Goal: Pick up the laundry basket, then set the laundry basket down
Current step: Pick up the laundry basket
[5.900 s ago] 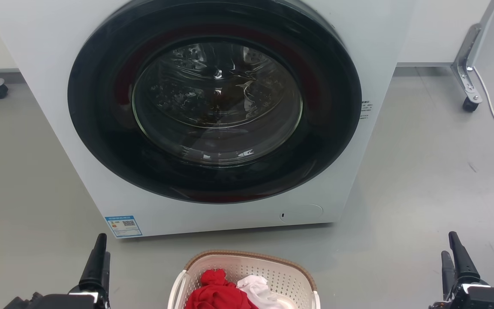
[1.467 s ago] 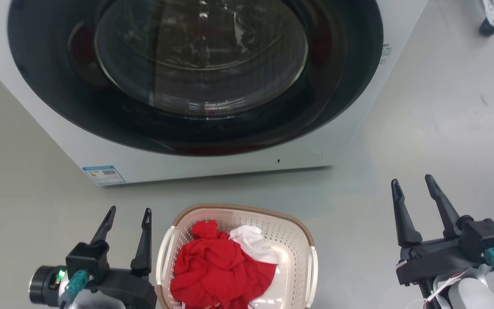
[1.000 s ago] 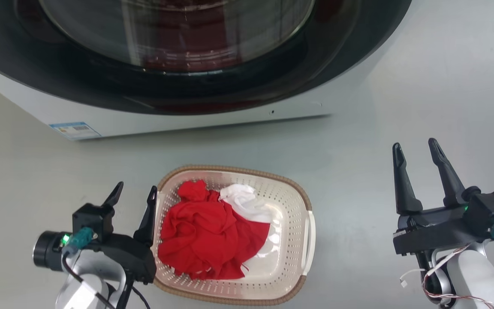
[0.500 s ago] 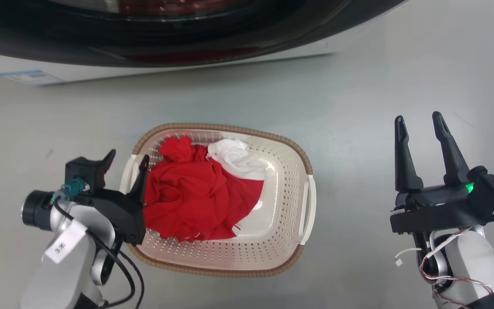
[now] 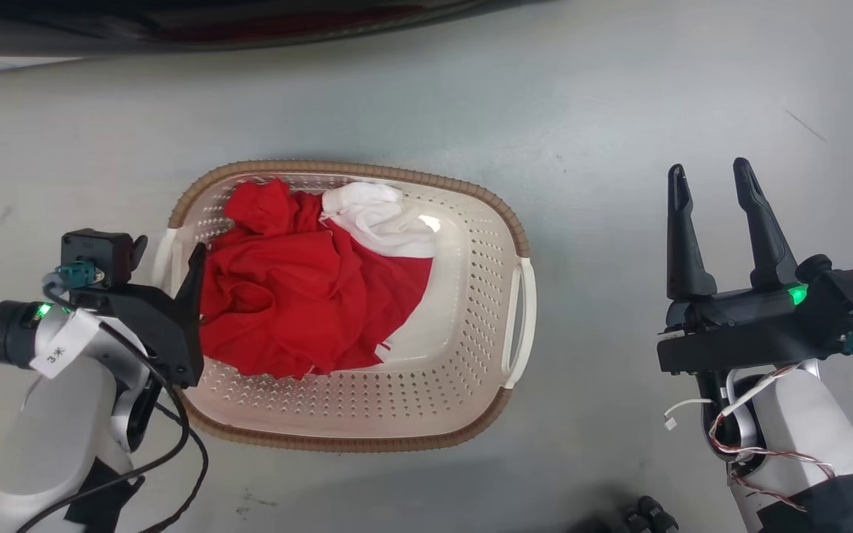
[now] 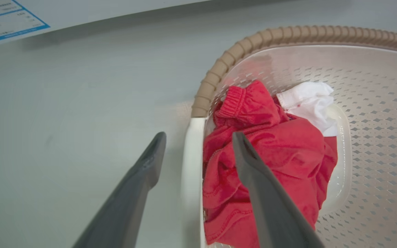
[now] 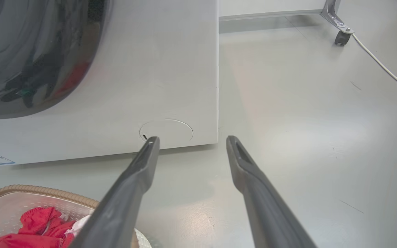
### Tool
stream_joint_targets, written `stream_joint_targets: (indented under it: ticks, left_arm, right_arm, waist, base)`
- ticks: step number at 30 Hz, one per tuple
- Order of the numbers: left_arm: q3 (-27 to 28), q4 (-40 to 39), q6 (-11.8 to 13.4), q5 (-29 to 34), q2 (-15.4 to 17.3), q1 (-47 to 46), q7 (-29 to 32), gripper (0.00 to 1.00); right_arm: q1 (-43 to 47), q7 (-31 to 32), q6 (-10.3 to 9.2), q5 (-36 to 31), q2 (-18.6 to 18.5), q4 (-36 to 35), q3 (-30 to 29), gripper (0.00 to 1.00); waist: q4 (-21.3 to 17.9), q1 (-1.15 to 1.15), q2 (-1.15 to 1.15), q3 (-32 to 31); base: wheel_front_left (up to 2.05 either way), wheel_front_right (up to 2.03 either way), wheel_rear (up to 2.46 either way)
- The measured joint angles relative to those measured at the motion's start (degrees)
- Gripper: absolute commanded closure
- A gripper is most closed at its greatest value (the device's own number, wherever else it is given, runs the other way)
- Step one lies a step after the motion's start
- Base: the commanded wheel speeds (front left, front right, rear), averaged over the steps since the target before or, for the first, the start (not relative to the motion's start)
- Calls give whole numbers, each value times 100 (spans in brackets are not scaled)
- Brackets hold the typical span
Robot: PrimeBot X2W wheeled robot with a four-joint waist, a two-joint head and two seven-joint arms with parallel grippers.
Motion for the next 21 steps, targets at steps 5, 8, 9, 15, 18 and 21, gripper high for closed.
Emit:
stream_joint_targets:
  ticks: [5, 8, 9, 15, 18, 21]
  left_arm:
    - [-18, 255, -52, -98, -2, -105, 85, 0]
    - [-21, 454, -98, -134, -14, -169, 109, 0]
    - [-24, 541, -99, -136, -25, -214, 125, 0]
    - [-66, 792, -145, -135, -36, -358, 125, 53]
    - [-77, 913, -152, -135, -42, -428, 124, 100]
    - [-98, 999, -179, -135, -53, -464, 91, 100]
  right_arm:
    - [-2, 0, 16, 0, 9, 45, -38, 0]
    - [-3, 0, 18, -1, 25, 89, -73, 0]
    - [-3, 0, 30, -10, 31, 103, -90, 0]
    - [-10, 0, 66, -94, 57, 136, -127, 0]
    - [-35, 0, 71, -100, 60, 158, -149, 0]
    - [-71, 0, 94, -142, 67, 171, -166, 0]
  waist:
    - [-92, 0, 0, 109]
    - [-138, 0, 0, 161]
    - [-153, -1, 0, 181]
    - [-161, -1, 0, 206]
    - [-155, -1, 0, 211]
    - [-148, -1, -1, 212]
  base:
    - [0, 0, 0]
    - [0, 0, 0]
    - [0, 0, 0]
    - [0, 0, 0]
    - [0, 0, 0]
    - [0, 0, 0]
